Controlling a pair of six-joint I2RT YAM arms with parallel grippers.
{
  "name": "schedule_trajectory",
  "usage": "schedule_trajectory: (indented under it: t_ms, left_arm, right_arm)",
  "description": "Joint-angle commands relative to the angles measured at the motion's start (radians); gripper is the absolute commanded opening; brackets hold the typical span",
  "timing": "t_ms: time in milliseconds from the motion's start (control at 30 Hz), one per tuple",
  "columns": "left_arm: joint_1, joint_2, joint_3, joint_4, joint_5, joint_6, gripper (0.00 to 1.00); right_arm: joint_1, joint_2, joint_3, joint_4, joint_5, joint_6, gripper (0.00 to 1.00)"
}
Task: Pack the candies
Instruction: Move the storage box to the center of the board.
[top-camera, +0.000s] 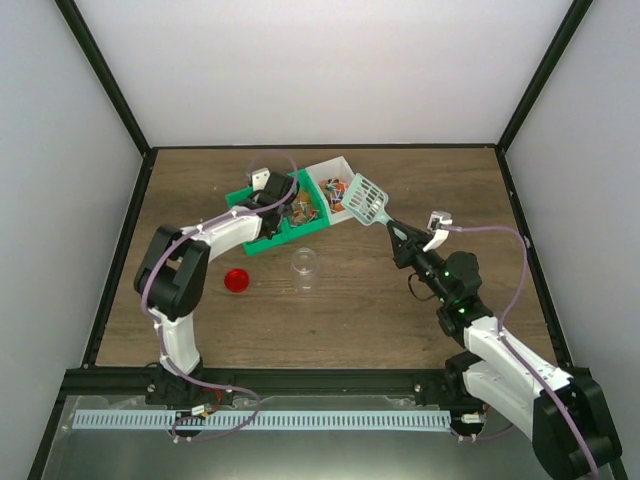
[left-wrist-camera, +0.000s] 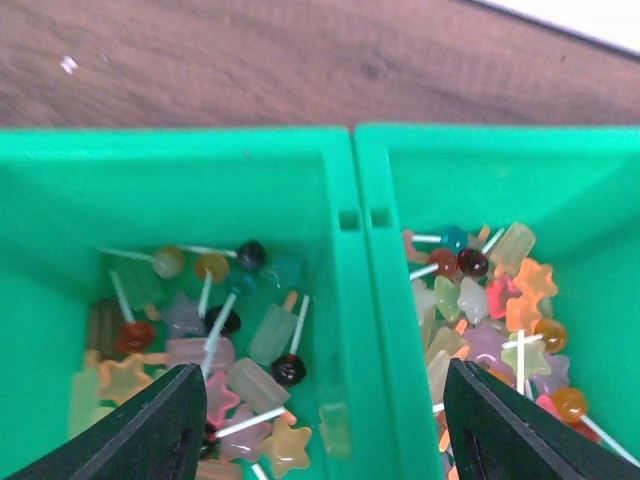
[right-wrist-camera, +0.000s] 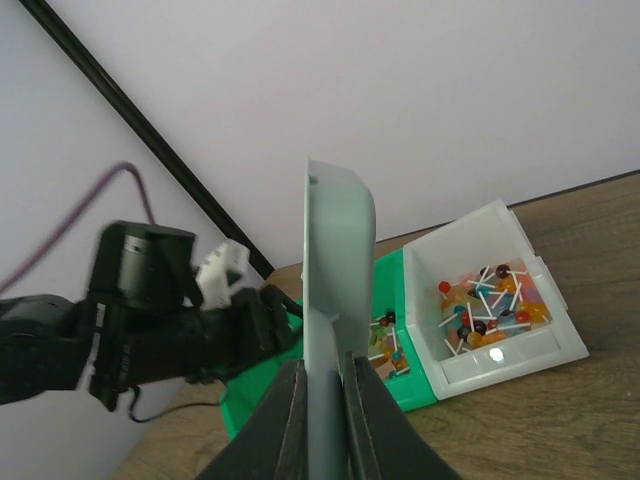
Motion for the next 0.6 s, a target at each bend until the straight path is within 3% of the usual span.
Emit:
schedule_trajectory:
  t_ms: [0, 167, 333, 567]
  left_arm:
    - [0.003, -0.107, -0.002, -0.057, -0.13, 0.073, 0.67]
    - [0.07, -0.149, 0.014, -0.15, -0.189, 0.082, 0.65]
    - [0.149, -0.202, -0.1, -0.119, -0.149, 0.071, 0.61]
    - [0.167, -0.112, -0.121, -0.104, -0.112, 0.063, 0.35]
  right_arm:
    - [-0.007, 0.036, -0.004, 0.068, -0.006, -0.004, 0.01]
    - [-0.007, 0.064, -0.001, 0.082, -0.017, -0.004, 0.01]
    - [-0.006, 0.07, -0.001, 0.095, -0.026, -0.002, 0.01]
    - [-0.006, 0.094, -0.022, 0.133, -0.048, 0.018, 0.01]
